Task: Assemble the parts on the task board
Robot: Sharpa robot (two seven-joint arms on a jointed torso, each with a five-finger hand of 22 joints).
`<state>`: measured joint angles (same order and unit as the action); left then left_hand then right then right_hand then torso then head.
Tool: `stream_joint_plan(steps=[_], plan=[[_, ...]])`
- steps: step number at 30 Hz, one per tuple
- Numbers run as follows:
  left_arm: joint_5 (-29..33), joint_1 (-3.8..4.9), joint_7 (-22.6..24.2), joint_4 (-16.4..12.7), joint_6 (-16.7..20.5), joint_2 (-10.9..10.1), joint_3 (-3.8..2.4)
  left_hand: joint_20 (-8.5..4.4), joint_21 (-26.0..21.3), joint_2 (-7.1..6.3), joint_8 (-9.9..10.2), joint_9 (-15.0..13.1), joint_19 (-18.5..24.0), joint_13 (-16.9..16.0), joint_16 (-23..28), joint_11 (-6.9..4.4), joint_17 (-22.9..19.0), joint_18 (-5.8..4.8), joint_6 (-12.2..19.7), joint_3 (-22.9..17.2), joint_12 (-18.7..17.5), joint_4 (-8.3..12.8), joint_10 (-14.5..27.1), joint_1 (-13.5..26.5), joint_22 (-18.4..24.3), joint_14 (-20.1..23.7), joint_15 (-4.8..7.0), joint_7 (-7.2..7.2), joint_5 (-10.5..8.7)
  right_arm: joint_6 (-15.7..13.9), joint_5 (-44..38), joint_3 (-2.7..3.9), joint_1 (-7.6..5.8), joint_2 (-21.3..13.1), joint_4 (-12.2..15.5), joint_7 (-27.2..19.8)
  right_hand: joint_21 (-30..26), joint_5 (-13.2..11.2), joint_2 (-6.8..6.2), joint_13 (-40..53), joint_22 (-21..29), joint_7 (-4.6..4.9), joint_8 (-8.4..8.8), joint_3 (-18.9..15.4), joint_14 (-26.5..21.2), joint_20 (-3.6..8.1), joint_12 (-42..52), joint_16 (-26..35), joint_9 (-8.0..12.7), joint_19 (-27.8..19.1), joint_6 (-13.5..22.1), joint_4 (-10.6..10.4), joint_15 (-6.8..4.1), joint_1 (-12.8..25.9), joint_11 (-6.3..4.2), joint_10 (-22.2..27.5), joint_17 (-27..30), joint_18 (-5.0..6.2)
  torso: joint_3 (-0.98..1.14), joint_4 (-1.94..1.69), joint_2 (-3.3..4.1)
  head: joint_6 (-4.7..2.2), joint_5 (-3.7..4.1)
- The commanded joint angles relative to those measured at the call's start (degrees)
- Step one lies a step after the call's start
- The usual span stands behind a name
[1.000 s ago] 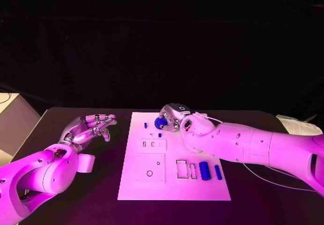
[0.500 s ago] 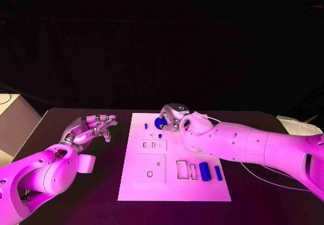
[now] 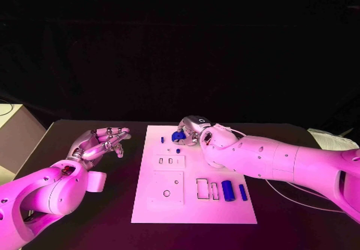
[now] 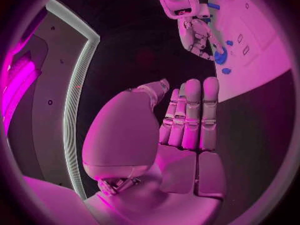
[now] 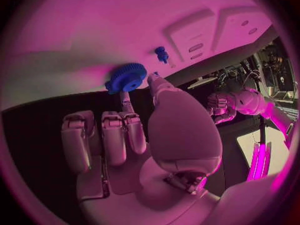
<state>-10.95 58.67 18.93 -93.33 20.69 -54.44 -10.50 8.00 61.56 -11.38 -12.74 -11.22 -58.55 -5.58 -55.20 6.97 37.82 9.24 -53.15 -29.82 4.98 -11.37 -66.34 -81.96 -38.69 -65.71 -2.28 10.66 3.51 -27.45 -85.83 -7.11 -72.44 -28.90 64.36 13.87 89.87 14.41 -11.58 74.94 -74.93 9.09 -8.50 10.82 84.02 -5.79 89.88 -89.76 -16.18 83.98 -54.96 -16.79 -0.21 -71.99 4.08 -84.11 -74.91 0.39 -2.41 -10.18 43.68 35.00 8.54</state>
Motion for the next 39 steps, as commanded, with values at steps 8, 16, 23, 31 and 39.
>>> stream_joint_plan(steps=[8, 16, 23, 31, 39], plan=[[-0.4, 0.02, -1.0, -0.1, -0.6, 0.1, -0.05, 0.0, 0.4, -0.05, 0.0, 0.0, 0.5, 0.0, -0.3, -0.03, -0.2, 0.66, 0.6, -0.6, 0.0, 0.5, 0.7, -0.4, 0.0, 0.5, -0.25, 0.19, -0.13, 3.9, 4.4, -0.14, 0.17, -1.3, 1.5, -0.9, 0.1, 1.4, 1.58, 15.1, -15.1, 0.09, 0.45, -0.9, 6.0, -0.54, 0.1, -0.2, 0.1, 6.0, 0.1, 0.2, 0.62, 2.6, 0.46, -5.9, -15.1, -0.39, 0.08, 0.04, 0.02, -0.01, -0.28], [-0.6, 0.01, -1.5, 0.0, -0.5, 0.1, -0.05, 0.07, 0.6, 0.11, 0.0, 0.0, 0.7, 0.0, -0.3, 0.09, -0.3, 0.69, 0.8, -1.3, 0.0, 0.9, 1.0, -0.6, -0.1, 0.6, -0.33, 0.33, -0.13, 6.0, 5.0, -0.17, 0.18, -1.9, 1.8, -0.6, 0.1, 2.9, 1.83, 15.1, -15.1, 0.09, 0.52, -0.7, 6.0, -0.57, 0.1, -0.2, 0.1, 6.0, 0.0, 0.0, 0.64, 2.5, 0.48, -5.9, -15.1, -0.39, 0.08, 0.03, 0.01, -0.08, -0.21], [-0.9, 0.01, -1.6, 0.1, -0.6, 0.1, -0.05, 0.1, 0.7, 0.1, 0.1, 0.0, 0.8, 0.0, -0.4, 0.15, -0.3, 0.7, 1.0, -1.7, 0.0, 1.2, 1.1, -0.7, -0.1, 0.6, -0.37, 0.43, -0.13, 6.8, 5.4, -0.22, 0.19, -2.7, 2.5, -0.9, 0.1, 3.8, 2.54, 15.1, -15.1, -0.03, 0.38, -0.3, 6.0, -0.54, 0.1, -0.2, 0.0, 6.0, -0.5, 0.0, 0.58, 3.4, 0.38, -5.9, -15.1, -0.39, 0.08, 0.09, 0.06, -0.08, -0.31], [-0.9, 0.01, -1.6, 0.2, -0.7, 0.1, -0.05, 0.12, 0.8, 0.08, 0.1, 0.0, 0.9, 0.0, -0.4, 0.18, -0.3, 0.7, 1.0, -1.8, 0.0, 1.3, 1.2, -0.7, -0.1, 0.6, -0.38, 0.45, -0.13, 5.4, 5.4, -0.27, 0.2, -4.3, 4.5, -1.0, 0.1, 5.0, 3.19, 15.1, -15.1, -0.18, 0.32, 0.2, 6.0, -0.43, 0.1, -0.2, 0.0, 6.0, -0.8, 0.0, 0.44, 4.5, 0.25, -5.9, -15.1, -0.39, 0.11, 0.05, 0.04, 0.0, -0.33], [-0.9, 0.0, -1.5, 0.3, -0.7, 0.1, -0.05, 0.12, 0.8, 0.08, 0.1, 0.0, 0.9, 0.0, -0.4, 0.18, -0.3, 0.7, 1.0, -1.8, 0.0, 1.3, 1.2, -0.7, -0.1, 0.6, -0.38, 0.45, -0.13, -0.6, 4.8, -0.23, 0.1, -7.3, 7.8, -1.3, 0.1, 6.3, 3.15, 15.1, -15.1, -0.28, 0.34, 0.9, 6.0, -0.33, 0.1, -0.2, 0.0, 6.0, -1.0, 0.2, 0.34, 4.5, 0.13, -5.9, -15.1, -0.39, 0.14, 0.24, -0.04, -0.27, -0.2]])
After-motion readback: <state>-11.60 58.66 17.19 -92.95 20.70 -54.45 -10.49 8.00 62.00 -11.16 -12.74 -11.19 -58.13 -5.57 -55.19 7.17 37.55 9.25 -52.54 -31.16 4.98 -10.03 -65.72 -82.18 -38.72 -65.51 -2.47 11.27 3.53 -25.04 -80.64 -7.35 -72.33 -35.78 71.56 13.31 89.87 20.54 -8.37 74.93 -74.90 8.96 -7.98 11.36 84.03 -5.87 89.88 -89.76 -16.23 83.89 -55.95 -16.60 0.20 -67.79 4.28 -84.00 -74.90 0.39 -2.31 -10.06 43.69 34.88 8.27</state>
